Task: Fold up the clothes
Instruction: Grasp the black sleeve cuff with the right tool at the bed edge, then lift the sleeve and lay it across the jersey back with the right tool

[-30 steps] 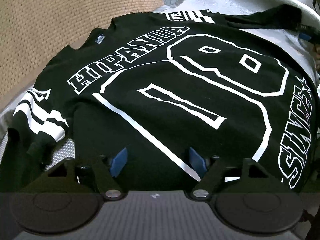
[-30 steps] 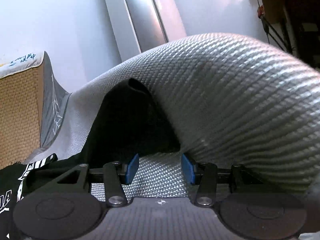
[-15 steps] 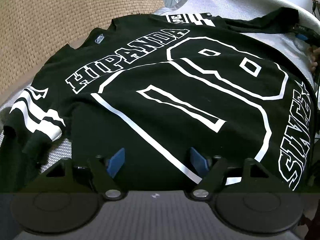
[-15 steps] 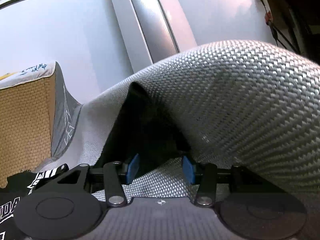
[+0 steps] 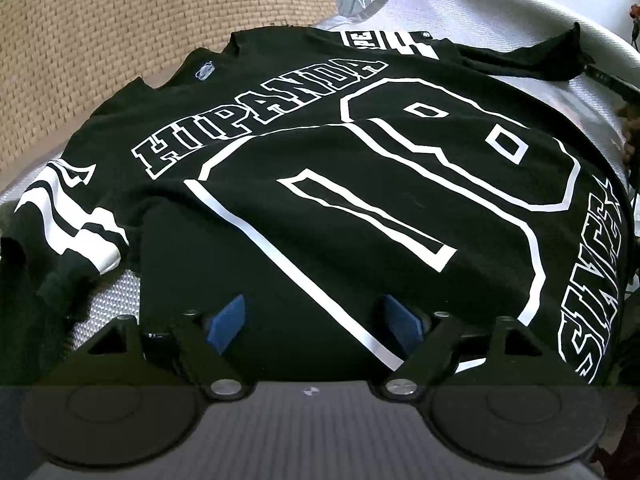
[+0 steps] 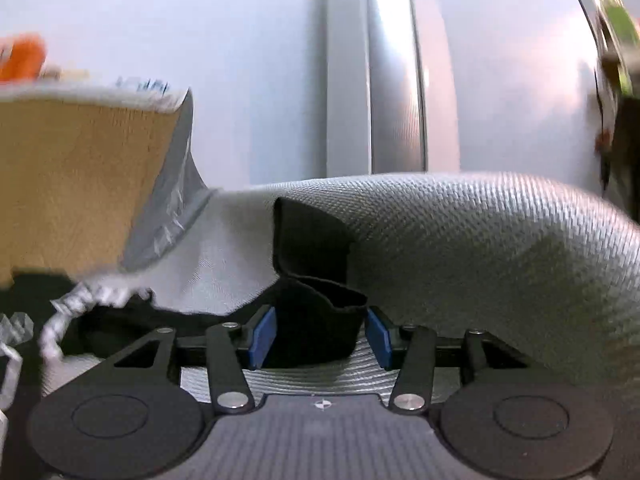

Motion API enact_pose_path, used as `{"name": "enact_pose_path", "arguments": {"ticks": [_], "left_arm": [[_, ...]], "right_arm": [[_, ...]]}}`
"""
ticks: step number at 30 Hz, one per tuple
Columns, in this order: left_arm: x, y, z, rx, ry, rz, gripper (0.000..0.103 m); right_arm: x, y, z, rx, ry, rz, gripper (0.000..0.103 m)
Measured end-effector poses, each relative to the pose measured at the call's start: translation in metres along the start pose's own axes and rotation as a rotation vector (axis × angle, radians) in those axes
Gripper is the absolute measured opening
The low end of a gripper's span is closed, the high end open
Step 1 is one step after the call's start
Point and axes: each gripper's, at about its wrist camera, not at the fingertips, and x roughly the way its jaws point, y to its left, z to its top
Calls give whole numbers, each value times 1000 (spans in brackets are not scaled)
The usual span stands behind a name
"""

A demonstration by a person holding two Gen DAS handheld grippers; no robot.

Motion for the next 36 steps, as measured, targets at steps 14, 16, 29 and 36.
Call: {"name": "enact_pose_path", "arguments": {"ticks": [14, 16, 29, 36], "left_arm": [[0, 0, 0, -5, 0, -4, 81], [0, 0, 0, -5, 1, -4, 82], [0, -3, 0, 2, 10, 4, 82], [-2, -4, -1, 16, 13, 1, 82]], "right_arm": [[6, -3, -7, -38, 39, -11, 61], [7, -1, -9, -58, 54, -16, 57], [13, 3, -20, -187, 210, -42, 21], [-8, 3, -9, -111, 216, 76, 2]]}}
